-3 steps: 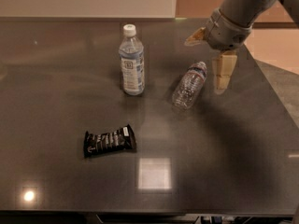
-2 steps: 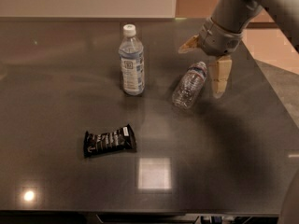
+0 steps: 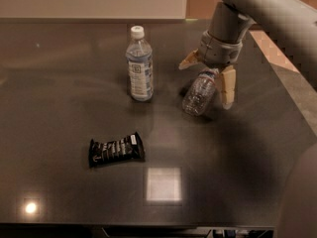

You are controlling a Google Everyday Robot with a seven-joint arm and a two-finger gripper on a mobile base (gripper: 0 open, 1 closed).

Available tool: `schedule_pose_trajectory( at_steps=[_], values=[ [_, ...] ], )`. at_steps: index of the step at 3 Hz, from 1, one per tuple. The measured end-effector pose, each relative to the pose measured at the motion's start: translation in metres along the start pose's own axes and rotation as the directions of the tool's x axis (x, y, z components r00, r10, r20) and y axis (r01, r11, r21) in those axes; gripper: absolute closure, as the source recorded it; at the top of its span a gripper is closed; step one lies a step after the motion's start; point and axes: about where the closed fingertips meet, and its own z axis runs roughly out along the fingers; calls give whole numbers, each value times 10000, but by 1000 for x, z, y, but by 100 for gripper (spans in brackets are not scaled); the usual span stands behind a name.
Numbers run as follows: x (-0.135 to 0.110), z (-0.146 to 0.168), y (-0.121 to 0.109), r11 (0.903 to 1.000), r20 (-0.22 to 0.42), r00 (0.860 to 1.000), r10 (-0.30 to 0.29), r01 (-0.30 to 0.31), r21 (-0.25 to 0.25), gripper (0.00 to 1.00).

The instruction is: Move water bottle near rxbar chocolate

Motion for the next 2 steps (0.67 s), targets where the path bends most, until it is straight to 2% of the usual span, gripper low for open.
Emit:
schedule_pose_trajectory(
  at_steps=[1, 2],
  values=[
    [-1, 7, -2, 9993, -164, 9995, -267, 263, -249, 12],
    [-2, 7, 0, 9985, -310, 9986, -426, 415, -359, 36]
  ],
)
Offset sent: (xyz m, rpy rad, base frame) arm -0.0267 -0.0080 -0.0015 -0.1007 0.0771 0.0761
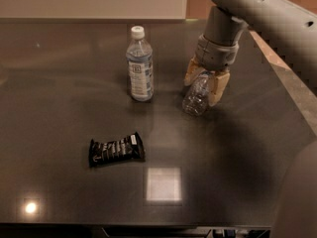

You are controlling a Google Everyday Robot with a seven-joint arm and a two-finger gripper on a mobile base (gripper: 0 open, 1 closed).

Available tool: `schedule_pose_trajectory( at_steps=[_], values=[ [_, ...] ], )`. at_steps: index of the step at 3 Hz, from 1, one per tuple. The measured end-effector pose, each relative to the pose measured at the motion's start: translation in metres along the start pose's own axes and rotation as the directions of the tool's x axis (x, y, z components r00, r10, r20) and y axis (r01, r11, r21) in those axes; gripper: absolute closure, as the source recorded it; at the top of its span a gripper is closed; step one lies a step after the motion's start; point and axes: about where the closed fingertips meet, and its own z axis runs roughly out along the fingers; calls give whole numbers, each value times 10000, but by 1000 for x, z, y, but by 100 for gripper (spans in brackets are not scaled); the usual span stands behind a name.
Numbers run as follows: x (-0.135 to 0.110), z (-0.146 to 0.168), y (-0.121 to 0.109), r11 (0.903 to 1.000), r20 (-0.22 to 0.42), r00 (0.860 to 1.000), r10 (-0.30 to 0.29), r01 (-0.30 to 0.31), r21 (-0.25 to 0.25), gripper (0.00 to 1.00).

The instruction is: Move water bottle near rxbar chocolate

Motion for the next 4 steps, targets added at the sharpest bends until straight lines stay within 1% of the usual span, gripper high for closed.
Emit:
schedule_pose_trajectory(
  at_steps=[1, 2, 3, 4],
  values=[
    [-4, -4, 5, 10000, -111, 9999, -80, 79, -25, 58],
    [-20, -15, 14, 10000, -6, 10000, -43, 43, -15, 82],
    [-52, -27, 27, 9997, 320, 9993, 213, -211, -73, 100],
    [-85, -31, 41, 9989, 511, 9978, 422, -411, -218, 100]
  ],
)
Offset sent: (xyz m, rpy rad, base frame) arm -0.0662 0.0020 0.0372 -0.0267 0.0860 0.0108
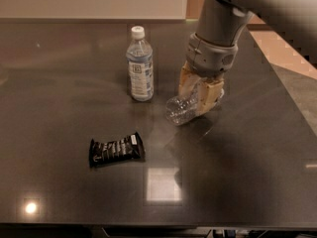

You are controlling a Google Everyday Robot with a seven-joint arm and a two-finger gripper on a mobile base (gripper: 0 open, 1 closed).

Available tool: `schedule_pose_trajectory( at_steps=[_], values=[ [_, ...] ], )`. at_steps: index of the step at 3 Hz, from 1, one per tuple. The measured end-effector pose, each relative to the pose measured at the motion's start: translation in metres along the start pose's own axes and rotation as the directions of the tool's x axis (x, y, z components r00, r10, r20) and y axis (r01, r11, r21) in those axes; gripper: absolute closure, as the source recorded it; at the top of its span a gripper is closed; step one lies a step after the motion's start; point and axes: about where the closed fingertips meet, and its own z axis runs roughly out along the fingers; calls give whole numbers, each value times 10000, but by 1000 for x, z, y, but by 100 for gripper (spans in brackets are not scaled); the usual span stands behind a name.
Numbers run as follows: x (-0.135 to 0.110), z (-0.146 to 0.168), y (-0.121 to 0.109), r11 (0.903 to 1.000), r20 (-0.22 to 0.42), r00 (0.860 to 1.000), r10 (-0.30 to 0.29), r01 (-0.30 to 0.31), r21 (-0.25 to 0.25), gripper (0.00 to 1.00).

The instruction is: Move water bottle near rxbar chocolate

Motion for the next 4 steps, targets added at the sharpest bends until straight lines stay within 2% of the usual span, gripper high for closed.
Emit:
schedule_pose_trajectory(
  at_steps=[1, 2, 4],
  values=[
    [-31, 8, 18, 9996, -83, 10000, -18, 16, -267, 100],
    [-50, 21, 33, 9983, -252, 9997, -42, 27, -588, 88],
    [-72, 38, 51, 9948, -445, 9990, -45, -1, -1019, 43]
  ],
)
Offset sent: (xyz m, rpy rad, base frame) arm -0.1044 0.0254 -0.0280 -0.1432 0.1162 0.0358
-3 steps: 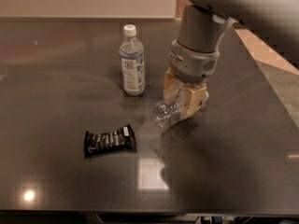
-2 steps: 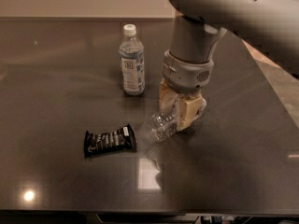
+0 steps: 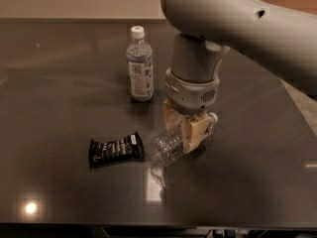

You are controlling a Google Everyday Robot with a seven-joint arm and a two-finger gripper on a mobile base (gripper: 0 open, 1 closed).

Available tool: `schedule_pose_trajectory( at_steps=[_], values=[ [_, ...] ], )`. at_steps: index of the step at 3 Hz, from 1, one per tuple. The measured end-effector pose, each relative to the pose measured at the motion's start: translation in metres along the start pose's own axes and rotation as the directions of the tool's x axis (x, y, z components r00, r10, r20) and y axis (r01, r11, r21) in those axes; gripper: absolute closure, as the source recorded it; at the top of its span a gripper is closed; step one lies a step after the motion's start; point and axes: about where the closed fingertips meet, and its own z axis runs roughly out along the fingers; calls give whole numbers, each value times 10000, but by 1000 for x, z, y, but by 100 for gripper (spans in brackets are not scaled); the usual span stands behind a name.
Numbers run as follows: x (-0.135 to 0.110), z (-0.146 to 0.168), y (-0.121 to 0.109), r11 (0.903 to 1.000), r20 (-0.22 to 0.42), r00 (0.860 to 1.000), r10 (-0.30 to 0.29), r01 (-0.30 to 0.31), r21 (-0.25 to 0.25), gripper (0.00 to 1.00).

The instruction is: Move water bottle near rxbar chocolate

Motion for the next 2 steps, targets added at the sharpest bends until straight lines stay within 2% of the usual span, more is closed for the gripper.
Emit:
schedule_pose_trajectory(
  at_steps=[1, 2],
  values=[
    [-11, 5, -1, 10000, 133, 9999, 79, -78, -30, 19],
    [-18, 8, -1, 9998, 268, 9994, 199, -198, -48, 0]
  ],
)
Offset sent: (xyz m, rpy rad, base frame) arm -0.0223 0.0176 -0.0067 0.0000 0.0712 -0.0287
